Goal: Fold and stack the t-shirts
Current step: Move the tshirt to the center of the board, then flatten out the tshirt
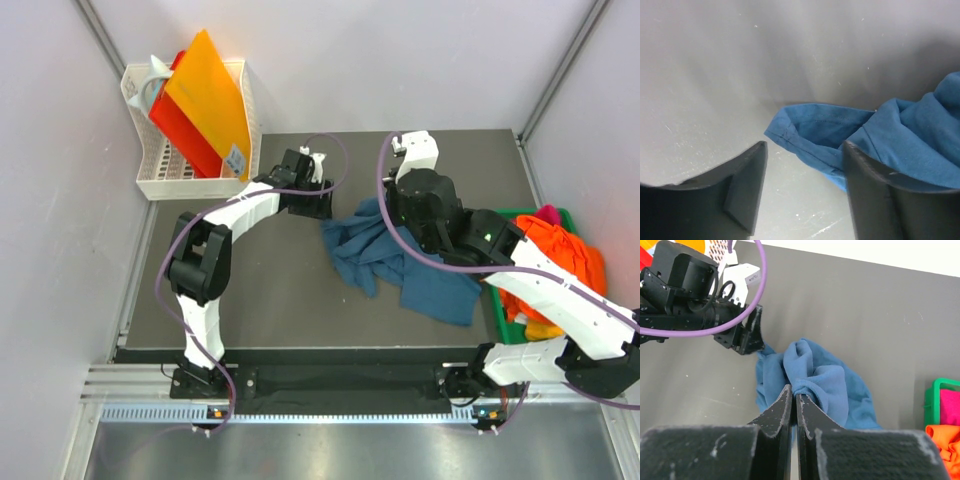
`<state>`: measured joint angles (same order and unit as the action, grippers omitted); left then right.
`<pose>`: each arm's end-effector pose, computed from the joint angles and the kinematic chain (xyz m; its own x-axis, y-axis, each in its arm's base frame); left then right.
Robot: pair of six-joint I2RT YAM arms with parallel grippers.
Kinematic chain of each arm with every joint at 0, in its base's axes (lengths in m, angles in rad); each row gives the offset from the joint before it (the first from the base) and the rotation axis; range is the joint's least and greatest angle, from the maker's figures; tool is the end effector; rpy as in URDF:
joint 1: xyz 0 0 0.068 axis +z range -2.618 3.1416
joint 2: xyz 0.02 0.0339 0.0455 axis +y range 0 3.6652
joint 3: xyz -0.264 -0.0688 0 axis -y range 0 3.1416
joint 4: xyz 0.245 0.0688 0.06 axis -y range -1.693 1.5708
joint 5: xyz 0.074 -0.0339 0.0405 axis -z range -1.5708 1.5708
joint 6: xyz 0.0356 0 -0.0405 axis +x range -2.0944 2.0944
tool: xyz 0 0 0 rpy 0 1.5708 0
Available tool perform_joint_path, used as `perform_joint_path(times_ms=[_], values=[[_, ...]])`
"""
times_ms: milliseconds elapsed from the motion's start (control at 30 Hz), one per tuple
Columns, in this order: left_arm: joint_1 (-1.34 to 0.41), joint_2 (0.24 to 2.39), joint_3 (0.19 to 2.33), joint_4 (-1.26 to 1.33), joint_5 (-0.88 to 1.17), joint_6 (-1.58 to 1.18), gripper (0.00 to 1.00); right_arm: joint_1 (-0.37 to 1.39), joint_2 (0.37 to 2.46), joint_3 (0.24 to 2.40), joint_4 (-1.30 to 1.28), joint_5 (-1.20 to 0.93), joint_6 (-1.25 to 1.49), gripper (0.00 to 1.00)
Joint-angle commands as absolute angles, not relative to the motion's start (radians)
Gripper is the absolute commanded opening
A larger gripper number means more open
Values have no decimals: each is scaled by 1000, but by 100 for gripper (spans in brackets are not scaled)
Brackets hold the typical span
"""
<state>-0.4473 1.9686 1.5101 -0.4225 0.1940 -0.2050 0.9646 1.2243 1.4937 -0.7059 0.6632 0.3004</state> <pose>0.3918 -0.1956 0.2182 -0.7898 0.1574 -0.5928 0.3823 0.8821 -0.2751 0.1565 0.1872 0.4417 -0.3277 -0.0634 -0.9427 -0.2437 0.9697 0.0195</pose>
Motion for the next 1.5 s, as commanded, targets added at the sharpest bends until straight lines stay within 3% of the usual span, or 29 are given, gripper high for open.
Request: perform_joint_path(times_ms=[0, 167, 400, 433, 700, 1000, 1467], values=[[-445, 1954, 1509, -420, 190, -202, 74, 973, 1212, 1509, -675, 660, 310, 0], [-445, 1988, 1529, -439, 210, -199, 73, 971, 1212, 1511, -676, 663, 308, 0], [-446, 2019, 1531, -439, 229, -201, 23, 971, 1215, 1505, -676, 670, 305, 0], [-446, 2022, 1531, -442, 222, -199, 0, 971, 1216, 1503, -676, 670, 307, 0], [-442, 1922, 1529, -495, 137, -169, 0, 962, 1203, 1505, -664, 707, 307, 0], [-232, 1642, 1797, -710, 123, -74, 0, 835, 1170, 1548, -635, 779, 293, 0], [-189, 1384, 2019, -762, -156, 112, 0, 770, 1315, 1756, -571, 727, 207, 0]])
